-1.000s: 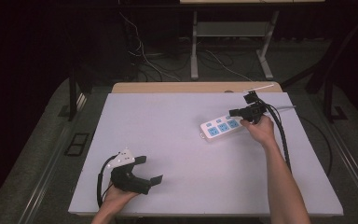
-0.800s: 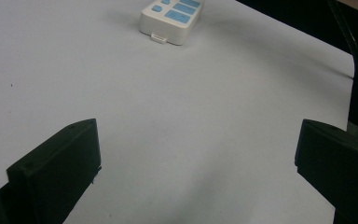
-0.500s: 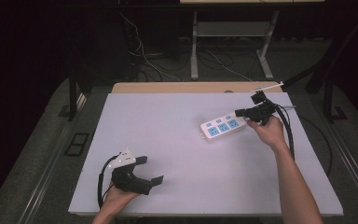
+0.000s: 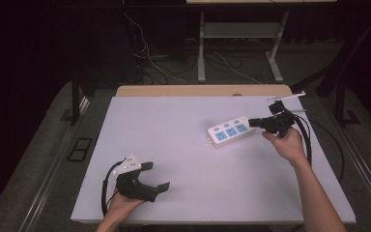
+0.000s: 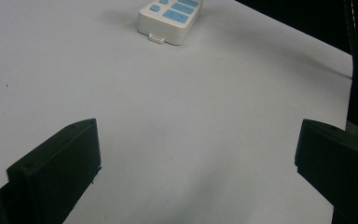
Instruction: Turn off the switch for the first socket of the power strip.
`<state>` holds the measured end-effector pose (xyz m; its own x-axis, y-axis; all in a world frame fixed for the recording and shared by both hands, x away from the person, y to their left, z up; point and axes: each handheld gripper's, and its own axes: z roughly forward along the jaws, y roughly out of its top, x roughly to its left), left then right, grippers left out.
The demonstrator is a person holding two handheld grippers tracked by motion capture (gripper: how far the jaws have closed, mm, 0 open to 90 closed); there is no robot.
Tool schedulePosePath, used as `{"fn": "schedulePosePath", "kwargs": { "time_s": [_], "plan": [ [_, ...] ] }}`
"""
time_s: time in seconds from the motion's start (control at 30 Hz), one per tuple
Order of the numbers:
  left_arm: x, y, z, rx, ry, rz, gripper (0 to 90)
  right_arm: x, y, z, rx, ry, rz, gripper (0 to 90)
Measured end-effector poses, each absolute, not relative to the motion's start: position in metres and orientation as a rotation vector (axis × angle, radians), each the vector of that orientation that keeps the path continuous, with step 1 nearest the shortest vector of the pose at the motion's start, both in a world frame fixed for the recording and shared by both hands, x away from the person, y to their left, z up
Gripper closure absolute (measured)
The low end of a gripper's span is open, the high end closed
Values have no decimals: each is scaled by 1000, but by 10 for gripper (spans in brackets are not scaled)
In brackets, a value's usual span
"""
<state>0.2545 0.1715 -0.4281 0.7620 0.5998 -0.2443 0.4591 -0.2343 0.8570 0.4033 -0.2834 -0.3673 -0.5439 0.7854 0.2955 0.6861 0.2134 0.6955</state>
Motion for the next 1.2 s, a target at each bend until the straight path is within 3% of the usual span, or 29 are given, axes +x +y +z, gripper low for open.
{"fn": "schedulePosePath", "kwargs": {
  "time_s": [0.27,0.3,0.33,0.43,0.53,1.2],
  "plan": [
    [255,171,-428,1876,814,165,0,386,-285,-368,1462,2294,1280,466],
    [254,171,-428,1876,816,164,0,381,-285,-368,1470,2295,1290,321],
    [255,171,-428,1876,816,164,0,381,-285,-368,1470,2295,1290,321],
    [254,170,-429,1876,815,162,0,373,-285,-368,1467,2303,1323,105],
    [254,170,-429,1876,817,160,0,363,-285,-370,1460,2302,1366,7],
    [254,170,-429,1879,819,156,0,309,-293,-386,1376,2338,1460,1]
  ]
}}
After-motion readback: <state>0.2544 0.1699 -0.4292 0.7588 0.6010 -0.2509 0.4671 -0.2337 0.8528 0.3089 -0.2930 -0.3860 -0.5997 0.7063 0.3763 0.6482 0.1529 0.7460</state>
